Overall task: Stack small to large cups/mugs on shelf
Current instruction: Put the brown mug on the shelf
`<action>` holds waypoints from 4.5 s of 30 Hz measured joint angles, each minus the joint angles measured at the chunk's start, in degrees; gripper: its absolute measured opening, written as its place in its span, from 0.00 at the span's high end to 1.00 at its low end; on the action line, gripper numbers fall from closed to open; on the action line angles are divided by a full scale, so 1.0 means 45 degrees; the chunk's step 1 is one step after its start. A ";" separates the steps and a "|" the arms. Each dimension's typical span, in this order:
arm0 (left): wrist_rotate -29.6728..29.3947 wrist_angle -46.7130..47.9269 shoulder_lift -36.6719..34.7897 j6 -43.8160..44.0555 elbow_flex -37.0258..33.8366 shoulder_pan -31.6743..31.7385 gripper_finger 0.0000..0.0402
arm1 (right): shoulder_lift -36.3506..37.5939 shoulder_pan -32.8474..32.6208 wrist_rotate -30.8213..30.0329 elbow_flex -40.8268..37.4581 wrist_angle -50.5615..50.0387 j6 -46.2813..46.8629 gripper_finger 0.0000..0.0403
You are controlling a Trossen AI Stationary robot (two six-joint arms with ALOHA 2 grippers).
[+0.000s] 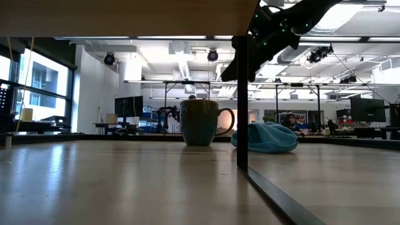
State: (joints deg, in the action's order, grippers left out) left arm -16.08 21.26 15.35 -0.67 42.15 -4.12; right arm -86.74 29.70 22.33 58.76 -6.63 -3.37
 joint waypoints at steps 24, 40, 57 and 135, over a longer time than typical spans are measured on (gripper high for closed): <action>-0.0367 -0.3235 -0.0591 0.0584 -0.2506 0.0000 0.35 | -0.2106 0.0066 -0.1371 0.0000 0.2674 0.1158 0.80; -0.0364 -0.3202 -0.0591 0.0686 -0.2506 0.0000 0.35 | -0.2985 0.0071 -0.1938 0.0005 0.3572 0.1306 0.80; -0.0360 -0.3163 -0.0586 0.0890 -0.2506 0.0000 0.35 | -0.4094 0.0115 -0.1676 0.2392 0.1480 0.0315 0.80; -0.0340 -0.3076 -0.0582 0.1124 -0.2506 -0.0001 0.35 | -0.4789 -0.0973 -0.0772 0.5076 -0.4837 0.1185 1.00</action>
State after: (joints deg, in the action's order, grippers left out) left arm -17.61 7.42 12.73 4.39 30.87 -4.12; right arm -108.29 25.32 18.85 81.60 -28.40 1.96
